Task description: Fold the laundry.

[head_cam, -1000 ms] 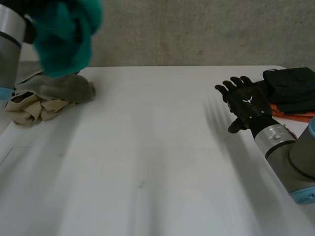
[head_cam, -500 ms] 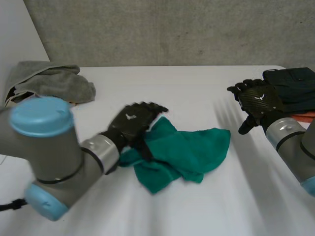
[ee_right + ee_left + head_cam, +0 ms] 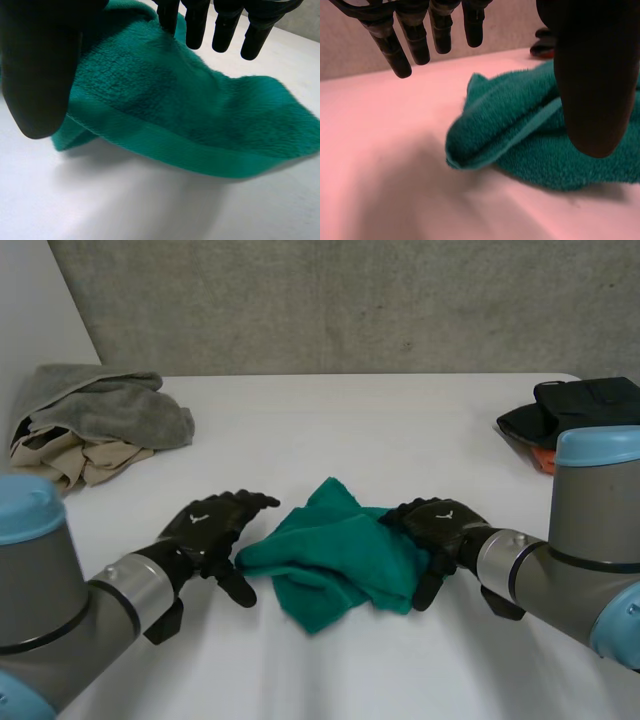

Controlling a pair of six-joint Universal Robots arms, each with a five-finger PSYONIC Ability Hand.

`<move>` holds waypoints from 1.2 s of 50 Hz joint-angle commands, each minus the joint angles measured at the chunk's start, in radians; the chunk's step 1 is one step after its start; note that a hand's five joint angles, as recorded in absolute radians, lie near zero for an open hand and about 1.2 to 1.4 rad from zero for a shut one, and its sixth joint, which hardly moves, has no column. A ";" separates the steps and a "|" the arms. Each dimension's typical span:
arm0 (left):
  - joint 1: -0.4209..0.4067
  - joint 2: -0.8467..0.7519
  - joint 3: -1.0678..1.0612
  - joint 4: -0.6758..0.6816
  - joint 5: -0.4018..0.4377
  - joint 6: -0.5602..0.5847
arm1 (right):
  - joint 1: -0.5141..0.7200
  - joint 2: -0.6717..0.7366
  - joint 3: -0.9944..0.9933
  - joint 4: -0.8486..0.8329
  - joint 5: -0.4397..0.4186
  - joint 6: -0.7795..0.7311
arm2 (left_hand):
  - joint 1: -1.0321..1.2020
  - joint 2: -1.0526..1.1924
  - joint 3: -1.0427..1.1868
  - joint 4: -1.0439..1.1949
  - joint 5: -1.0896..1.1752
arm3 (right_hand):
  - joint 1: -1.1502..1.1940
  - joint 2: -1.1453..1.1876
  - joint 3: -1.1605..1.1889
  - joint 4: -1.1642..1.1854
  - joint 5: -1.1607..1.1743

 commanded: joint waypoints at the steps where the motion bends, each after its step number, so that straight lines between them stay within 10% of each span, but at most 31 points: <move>1: -0.045 -0.165 0.113 0.004 -0.007 0.010 | 0.035 0.018 0.004 -0.011 0.005 0.024 | 0.063 0.043 0.039 0.050 0.027 | -0.016 -0.004 -0.003 -0.003 -0.014; 8: -0.074 -0.254 0.263 -0.036 -0.032 0.000 | 0.078 0.051 -0.039 -0.088 0.033 0.027 | 1.207 1.187 1.183 1.194 1.171 | 1.078 1.090 1.091 1.091 1.080; 18: -0.040 -0.013 0.574 0.069 -0.199 -0.026 | 0.121 -0.117 -0.182 -0.569 0.188 0.045 | 1.208 1.188 1.184 1.195 1.172 | 1.171 1.183 1.184 1.184 1.173; 25: -0.063 0.097 0.636 0.279 -0.153 -0.020 | 0.148 -0.191 -0.148 -0.974 0.182 0.128 | 1.208 1.188 1.184 1.195 1.172 | 1.171 1.183 1.184 1.184 1.173; 38: -0.132 0.024 0.362 0.247 -0.014 0.021 | 0.093 -0.097 -0.140 -0.622 0.157 0.125 | 1.208 1.188 1.184 1.195 1.172 | 1.171 1.183 1.184 1.184 1.173; 46: -0.164 -0.079 0.104 0.237 -0.001 0.075 | 0.036 0.064 -0.099 -0.321 0.139 -0.077 | 0.696 0.676 0.672 0.683 0.660 | 1.171 1.183 1.184 1.184 1.173; 52: -0.183 -0.047 0.016 0.183 0.048 0.050 | -0.020 0.088 -0.103 -0.200 0.228 -0.256 | 0.143 0.123 0.119 0.130 0.107 | 0.200 0.212 0.213 0.213 0.202; 60: -0.103 0.155 -0.011 0.139 0.057 0.008 | -0.014 -0.065 -0.044 -0.188 0.263 -0.185 | -0.014 -0.034 -0.038 -0.027 -0.050 | 0.040 0.052 0.053 0.053 0.042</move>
